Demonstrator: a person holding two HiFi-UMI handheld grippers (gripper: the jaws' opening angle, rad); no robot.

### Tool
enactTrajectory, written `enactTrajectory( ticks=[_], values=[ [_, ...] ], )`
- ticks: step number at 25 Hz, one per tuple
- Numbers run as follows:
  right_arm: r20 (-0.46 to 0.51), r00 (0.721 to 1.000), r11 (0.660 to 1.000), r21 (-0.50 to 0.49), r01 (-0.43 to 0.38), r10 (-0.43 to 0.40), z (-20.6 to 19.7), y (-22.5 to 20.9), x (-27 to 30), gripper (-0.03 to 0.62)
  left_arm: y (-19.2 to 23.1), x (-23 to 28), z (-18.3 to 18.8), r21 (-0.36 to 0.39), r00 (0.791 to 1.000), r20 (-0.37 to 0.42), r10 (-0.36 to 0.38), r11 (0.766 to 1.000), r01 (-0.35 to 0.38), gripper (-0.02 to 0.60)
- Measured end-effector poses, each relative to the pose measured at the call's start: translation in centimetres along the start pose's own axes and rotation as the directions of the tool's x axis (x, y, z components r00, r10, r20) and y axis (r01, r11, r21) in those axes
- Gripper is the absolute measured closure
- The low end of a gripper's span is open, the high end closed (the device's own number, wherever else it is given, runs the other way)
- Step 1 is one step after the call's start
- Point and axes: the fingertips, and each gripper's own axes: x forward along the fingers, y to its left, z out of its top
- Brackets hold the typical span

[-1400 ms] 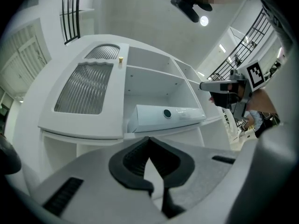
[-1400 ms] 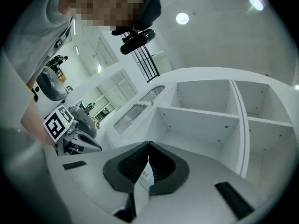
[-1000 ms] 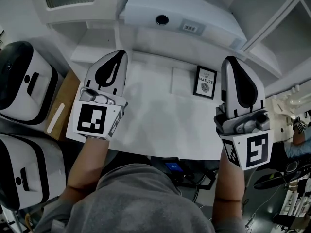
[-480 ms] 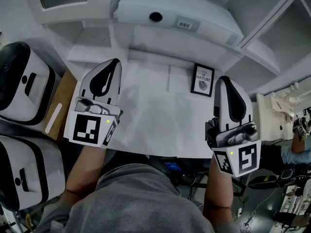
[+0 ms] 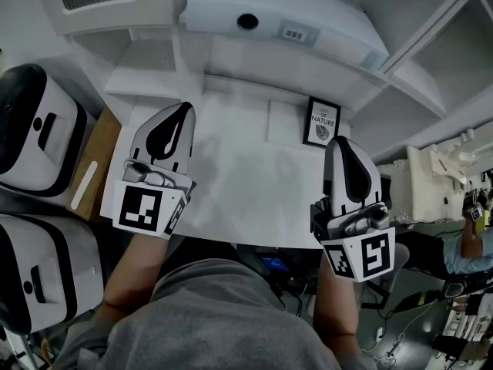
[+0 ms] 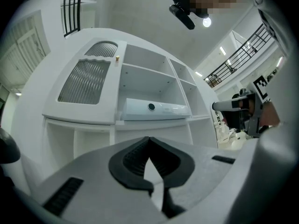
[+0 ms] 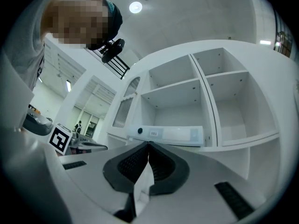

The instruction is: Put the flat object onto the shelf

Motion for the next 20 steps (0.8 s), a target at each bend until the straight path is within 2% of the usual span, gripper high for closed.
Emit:
enactTrajectory(
  ticks=[20],
  values=[
    [-0.009, 1.000, 1.000, 0.025, -0.016, 0.017, -1.2, 2.1, 0.2, 0.566, 0.2, -1.0, -0.9, -0.005, 1.000, -0.016, -0.009, 1.000, 0.009, 0.575]
  ],
)
